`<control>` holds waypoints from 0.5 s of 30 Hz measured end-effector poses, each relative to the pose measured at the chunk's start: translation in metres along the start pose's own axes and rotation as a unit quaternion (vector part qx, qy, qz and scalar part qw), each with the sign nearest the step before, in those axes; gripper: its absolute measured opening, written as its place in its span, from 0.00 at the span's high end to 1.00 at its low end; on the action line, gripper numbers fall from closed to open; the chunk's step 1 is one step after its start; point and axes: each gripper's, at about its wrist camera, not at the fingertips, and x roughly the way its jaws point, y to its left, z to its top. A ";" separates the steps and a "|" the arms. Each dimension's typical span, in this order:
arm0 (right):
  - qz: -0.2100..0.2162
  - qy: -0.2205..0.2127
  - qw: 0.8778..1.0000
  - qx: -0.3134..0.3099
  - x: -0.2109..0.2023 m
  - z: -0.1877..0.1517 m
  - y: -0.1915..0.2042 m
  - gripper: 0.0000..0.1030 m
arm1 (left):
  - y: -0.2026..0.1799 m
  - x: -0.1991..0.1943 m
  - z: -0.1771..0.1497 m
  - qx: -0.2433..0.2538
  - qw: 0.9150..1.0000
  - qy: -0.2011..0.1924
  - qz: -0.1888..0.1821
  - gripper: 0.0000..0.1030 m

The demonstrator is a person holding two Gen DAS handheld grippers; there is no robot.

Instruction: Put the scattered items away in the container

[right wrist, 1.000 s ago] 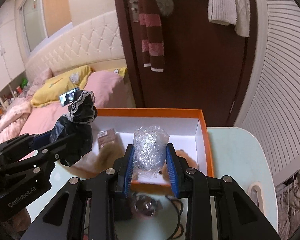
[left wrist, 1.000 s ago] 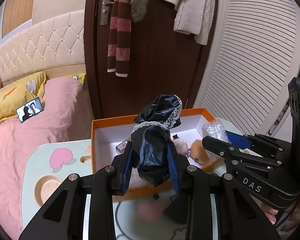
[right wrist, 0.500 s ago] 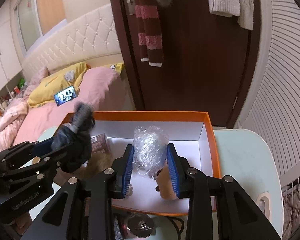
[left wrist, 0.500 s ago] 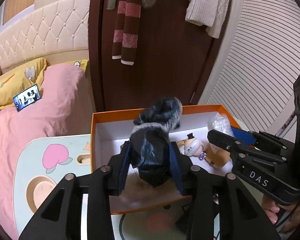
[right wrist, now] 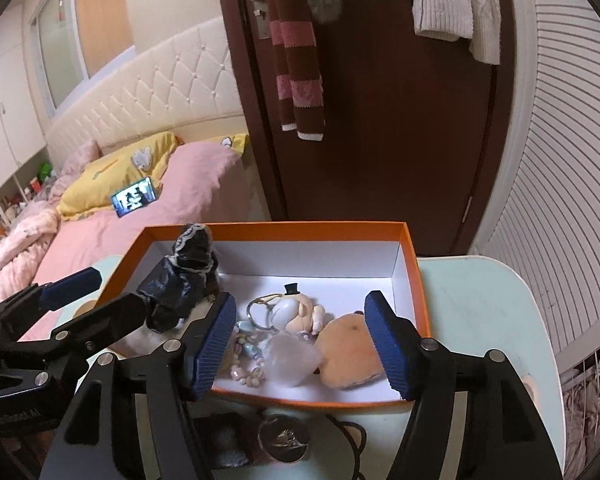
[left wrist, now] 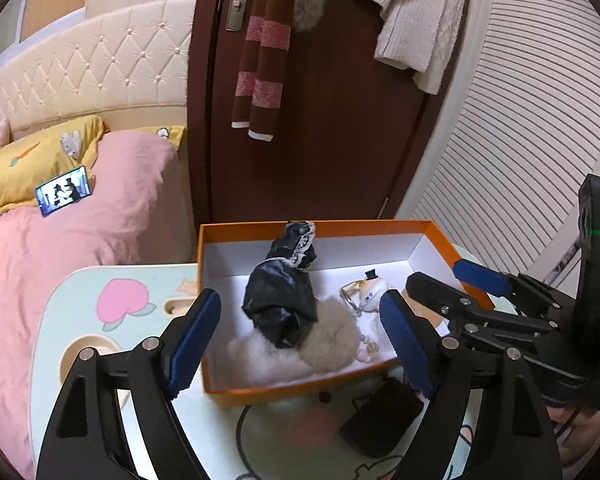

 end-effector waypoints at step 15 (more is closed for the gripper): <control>0.020 0.003 1.000 -0.014 -0.046 -0.043 0.024 0.35 | -0.001 -0.044 -0.059 -0.013 0.999 0.022 0.021 0.21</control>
